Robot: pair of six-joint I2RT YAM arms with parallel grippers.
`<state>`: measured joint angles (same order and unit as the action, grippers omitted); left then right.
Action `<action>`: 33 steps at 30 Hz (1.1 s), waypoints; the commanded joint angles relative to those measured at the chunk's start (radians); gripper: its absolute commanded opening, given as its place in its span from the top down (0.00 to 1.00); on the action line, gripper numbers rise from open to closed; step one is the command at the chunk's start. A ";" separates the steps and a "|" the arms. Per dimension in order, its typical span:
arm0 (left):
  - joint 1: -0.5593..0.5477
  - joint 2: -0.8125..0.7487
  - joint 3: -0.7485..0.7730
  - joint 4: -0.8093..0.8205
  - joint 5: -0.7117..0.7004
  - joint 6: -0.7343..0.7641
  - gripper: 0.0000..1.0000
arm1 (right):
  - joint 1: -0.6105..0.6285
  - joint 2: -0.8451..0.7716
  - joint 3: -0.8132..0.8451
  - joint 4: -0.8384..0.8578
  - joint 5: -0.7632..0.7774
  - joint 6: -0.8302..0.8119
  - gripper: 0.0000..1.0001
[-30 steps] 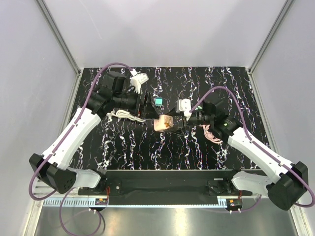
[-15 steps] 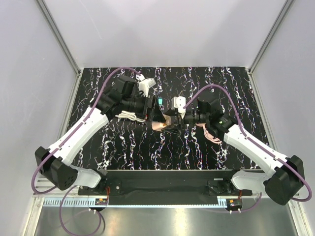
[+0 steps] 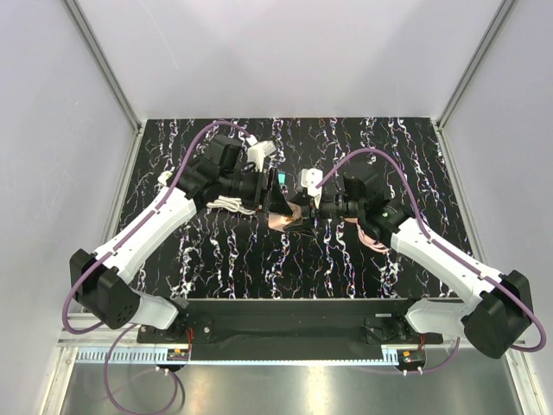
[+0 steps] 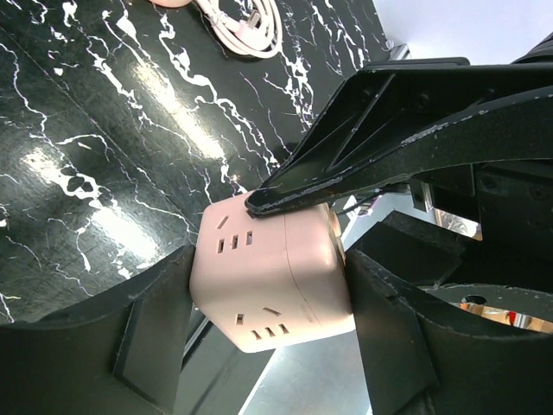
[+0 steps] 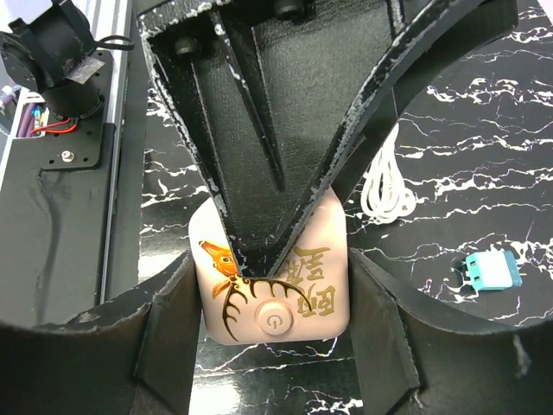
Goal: Insert the plug
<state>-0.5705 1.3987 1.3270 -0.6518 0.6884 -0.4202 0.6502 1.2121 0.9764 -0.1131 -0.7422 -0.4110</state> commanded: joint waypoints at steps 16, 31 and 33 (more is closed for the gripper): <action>0.123 -0.101 -0.078 0.236 0.302 -0.109 1.00 | 0.003 -0.097 -0.107 0.331 -0.084 0.187 0.12; 0.130 -0.205 -0.158 0.649 0.410 -0.406 1.00 | -0.004 -0.051 -0.071 0.552 -0.167 0.274 0.12; 0.130 -0.213 -0.182 0.730 0.416 -0.436 1.00 | -0.006 -0.046 -0.074 0.616 -0.198 0.302 0.17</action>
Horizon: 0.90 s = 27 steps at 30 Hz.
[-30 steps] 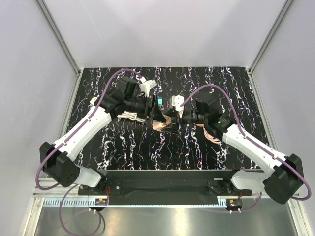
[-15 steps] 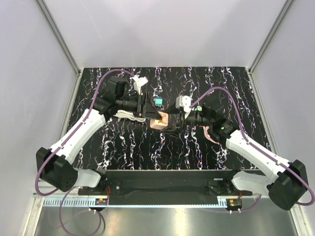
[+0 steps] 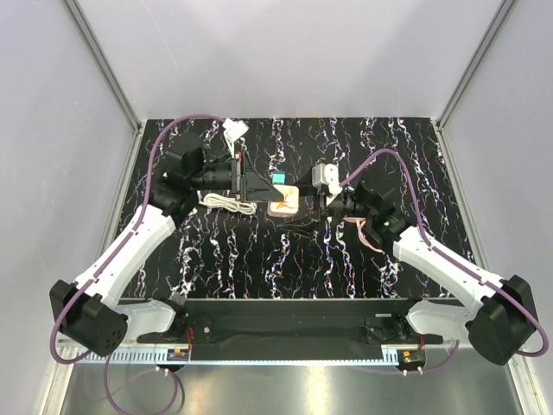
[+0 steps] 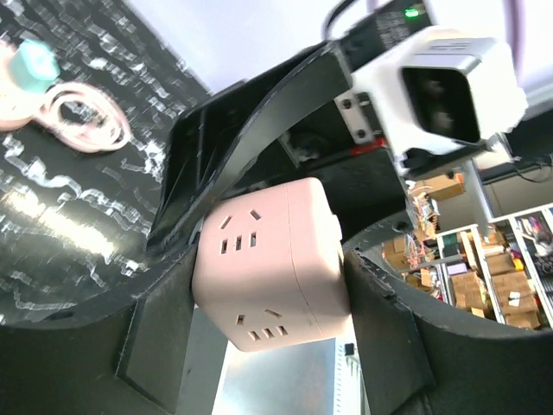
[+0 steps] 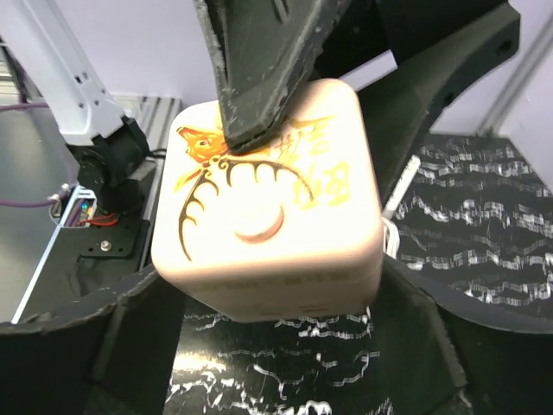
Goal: Insert the plug
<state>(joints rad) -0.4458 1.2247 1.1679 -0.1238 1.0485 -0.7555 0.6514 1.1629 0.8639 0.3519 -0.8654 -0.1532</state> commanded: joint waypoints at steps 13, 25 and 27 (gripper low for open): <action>0.006 -0.048 -0.089 0.406 0.074 -0.269 1.00 | -0.007 -0.008 -0.011 0.323 -0.038 0.055 0.13; 0.004 -0.041 -0.117 0.461 0.071 -0.306 1.00 | -0.007 -0.034 -0.028 0.323 -0.021 0.006 0.16; 0.006 -0.037 -0.117 0.470 0.074 -0.311 1.00 | -0.007 -0.029 -0.022 0.318 -0.040 0.007 0.40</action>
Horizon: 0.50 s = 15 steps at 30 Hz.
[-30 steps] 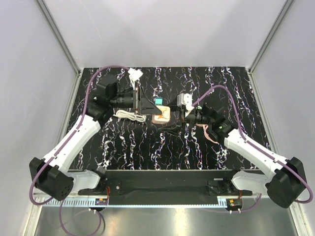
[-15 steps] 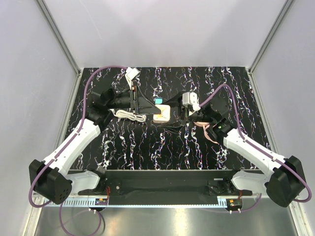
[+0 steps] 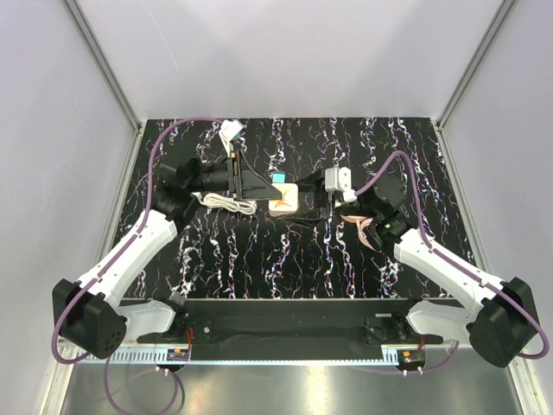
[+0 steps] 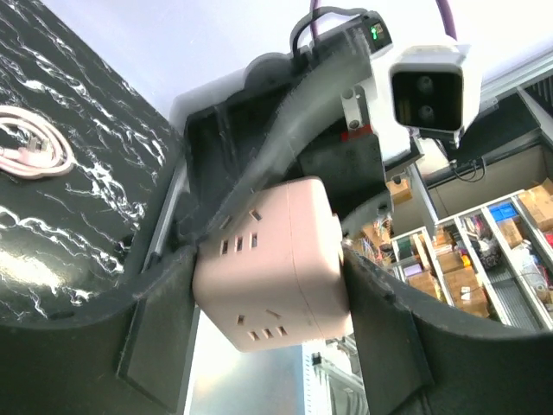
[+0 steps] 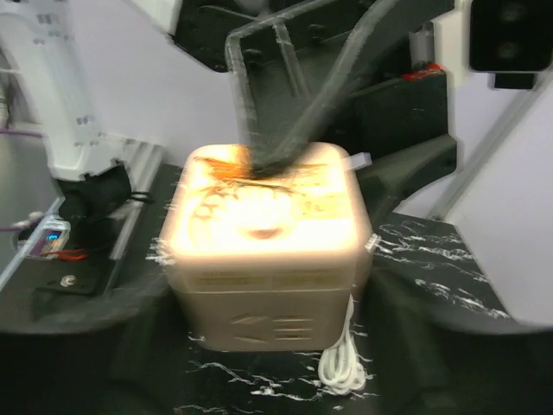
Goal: Insert the plug
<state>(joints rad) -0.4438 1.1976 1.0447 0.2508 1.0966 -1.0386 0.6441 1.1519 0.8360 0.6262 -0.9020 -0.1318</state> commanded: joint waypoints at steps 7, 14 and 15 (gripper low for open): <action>0.011 -0.010 0.029 -0.020 0.028 0.085 0.31 | 0.000 -0.017 0.041 -0.064 -0.052 0.006 1.00; 0.017 -0.010 0.356 -0.927 -0.305 0.833 0.04 | 0.000 -0.046 0.093 -0.431 -0.063 0.009 1.00; 0.016 -0.013 0.363 -0.987 -0.370 0.879 0.05 | 0.000 -0.044 0.100 -0.504 -0.058 0.018 1.00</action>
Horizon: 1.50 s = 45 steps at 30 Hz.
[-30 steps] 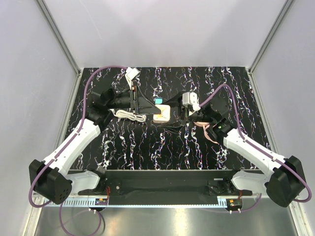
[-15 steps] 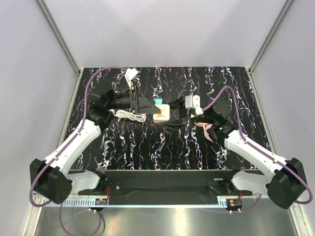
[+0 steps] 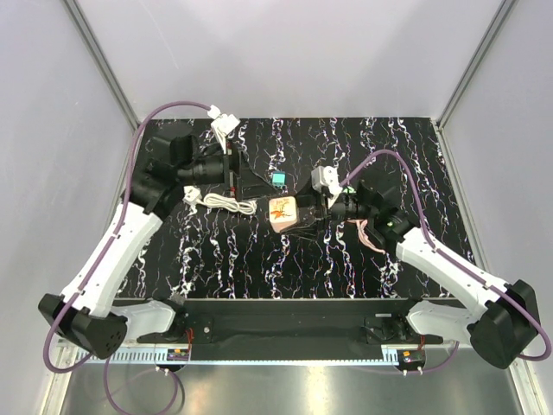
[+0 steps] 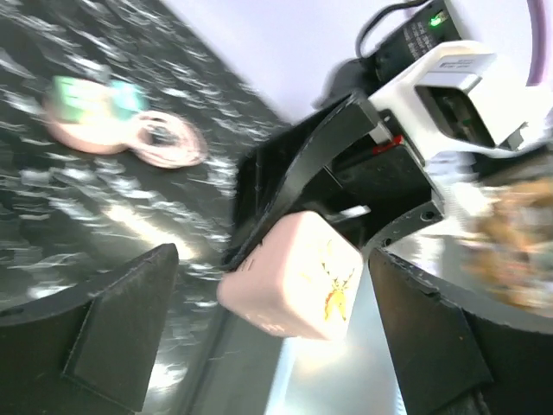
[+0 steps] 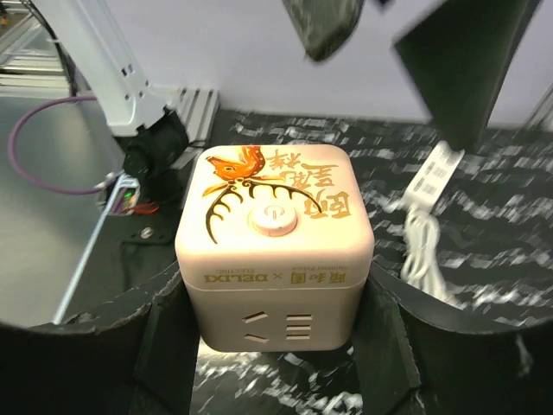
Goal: Insert the plug
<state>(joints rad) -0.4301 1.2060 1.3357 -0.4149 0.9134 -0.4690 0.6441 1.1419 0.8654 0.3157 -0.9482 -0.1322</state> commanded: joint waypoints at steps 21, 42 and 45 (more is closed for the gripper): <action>-0.314 0.033 0.126 -0.521 -0.304 0.774 0.15 | 0.002 0.024 0.004 -0.187 -0.176 0.163 1.00; -0.314 0.205 0.223 -0.536 -0.038 0.687 0.32 | 0.020 0.001 -0.005 -0.217 -0.196 0.109 1.00; -0.314 0.222 0.221 -0.536 0.005 0.687 0.47 | 0.020 0.002 -0.005 -0.222 -0.199 0.109 1.00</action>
<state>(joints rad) -0.7448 1.4097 1.5227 -0.9943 0.8330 0.2165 0.6495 1.1625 0.8467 0.0517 -1.0931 -0.0090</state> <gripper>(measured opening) 0.612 0.655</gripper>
